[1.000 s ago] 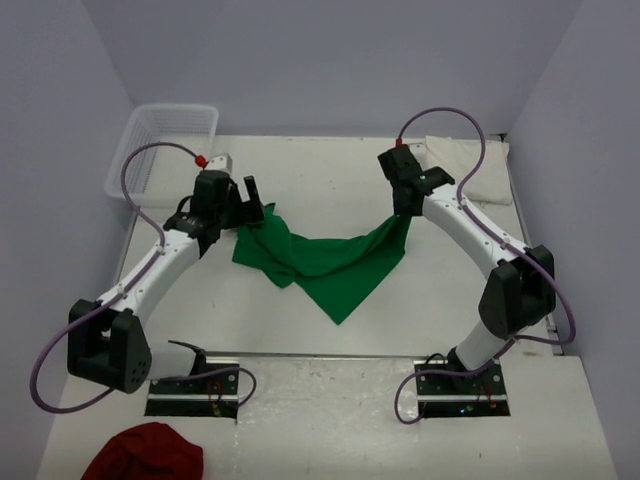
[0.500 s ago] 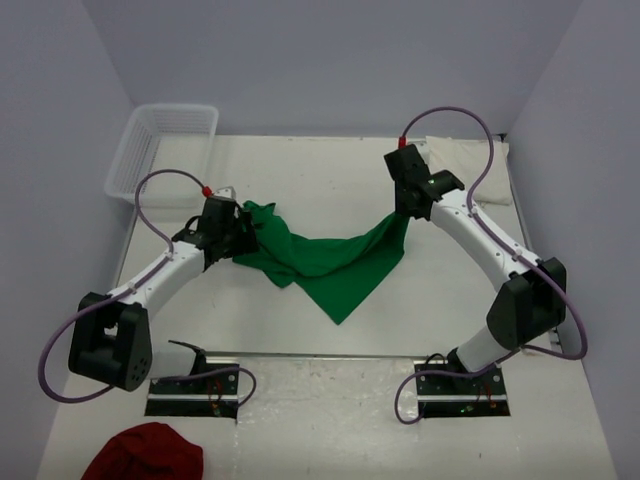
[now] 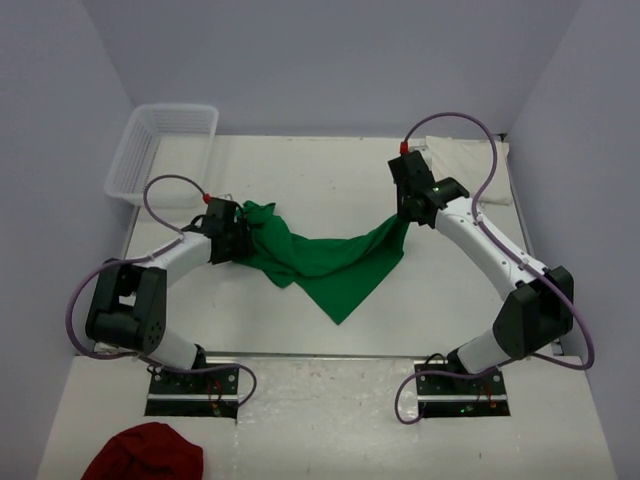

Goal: Fold and stack the t-shirts
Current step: Flatten out the tshirt

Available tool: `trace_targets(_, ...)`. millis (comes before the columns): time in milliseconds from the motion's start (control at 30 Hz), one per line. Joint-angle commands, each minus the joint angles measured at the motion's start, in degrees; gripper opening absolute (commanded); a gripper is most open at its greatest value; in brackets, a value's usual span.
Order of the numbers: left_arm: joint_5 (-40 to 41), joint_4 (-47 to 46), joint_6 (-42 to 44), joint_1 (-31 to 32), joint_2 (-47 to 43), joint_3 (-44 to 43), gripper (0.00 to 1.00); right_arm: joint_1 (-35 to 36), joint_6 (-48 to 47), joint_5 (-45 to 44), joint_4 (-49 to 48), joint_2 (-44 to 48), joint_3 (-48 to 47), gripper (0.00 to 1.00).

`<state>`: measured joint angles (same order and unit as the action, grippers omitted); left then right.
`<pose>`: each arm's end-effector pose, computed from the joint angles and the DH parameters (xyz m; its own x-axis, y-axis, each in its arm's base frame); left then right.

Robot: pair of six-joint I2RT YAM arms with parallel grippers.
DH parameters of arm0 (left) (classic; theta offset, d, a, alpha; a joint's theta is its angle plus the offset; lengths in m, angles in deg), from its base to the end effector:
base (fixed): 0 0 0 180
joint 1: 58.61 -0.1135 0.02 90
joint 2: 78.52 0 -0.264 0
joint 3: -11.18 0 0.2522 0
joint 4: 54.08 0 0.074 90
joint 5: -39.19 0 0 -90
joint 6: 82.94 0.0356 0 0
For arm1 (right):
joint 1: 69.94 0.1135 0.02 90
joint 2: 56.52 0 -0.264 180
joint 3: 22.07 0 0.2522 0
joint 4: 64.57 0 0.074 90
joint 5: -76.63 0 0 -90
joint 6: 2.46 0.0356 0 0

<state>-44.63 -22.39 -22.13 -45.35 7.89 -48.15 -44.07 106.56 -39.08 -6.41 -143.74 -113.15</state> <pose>0.2780 -0.0616 0.1686 -0.8113 -0.3070 -0.4975 -0.2543 0.9516 -0.1725 0.2953 0.1260 0.3080 -0.7447 -0.0348 -0.6665 0.0818 0.9864 -0.1429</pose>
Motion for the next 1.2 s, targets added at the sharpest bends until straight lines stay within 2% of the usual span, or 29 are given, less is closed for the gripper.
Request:
trace_targets(0,-0.8,-3.6,0.2,-1.9,1.4,-2.1,0.69,-0.2,-1.1,1.0,-2.2,2.5,0.2,0.00)
trace_targets(233,-3.2,-4.8,-0.2,-2.3,4.9,-2.6,0.68,-0.1,-1.1,1.9,-2.7,2.7,0.2,0.00)
trace_targets(333,-4.0,-5.2,-0.3,-2.3,5.3,-2.8,0.59,-0.1,-1.0,2.0,-2.7,2.5,0.2,0.00)
trace_targets(500,-5.6,-5.3,-0.7,-2.3,4.5,-2.7,0.27,-0.1,-0.8,2.2,-3.0,2.6,0.6,0.00)
trace_targets(633,-5.9,-3.6,-1.1,-1.9,-0.3,-2.4,0.01,-0.1,-0.6,2.2,-2.7,2.2,0.4,0.00)
trace_targets(800,-5.1,0.4,-1.9,1.7,-9.3,-3.7,0.00,-0.1,-0.3,2.0,-2.0,1.7,-0.4,0.00)
trace_targets(1033,-3.4,11.3,-4.0,8.9,-26.4,-9.5,0.00,-0.1,-0.1,1.6,-1.2,0.9,-1.5,0.00)
trace_targets(1167,-2.0,15.5,-6.3,11.3,-31.3,-11.5,0.00,-0.1,-0.2,1.3,-0.8,0.5,-2.0,0.00)
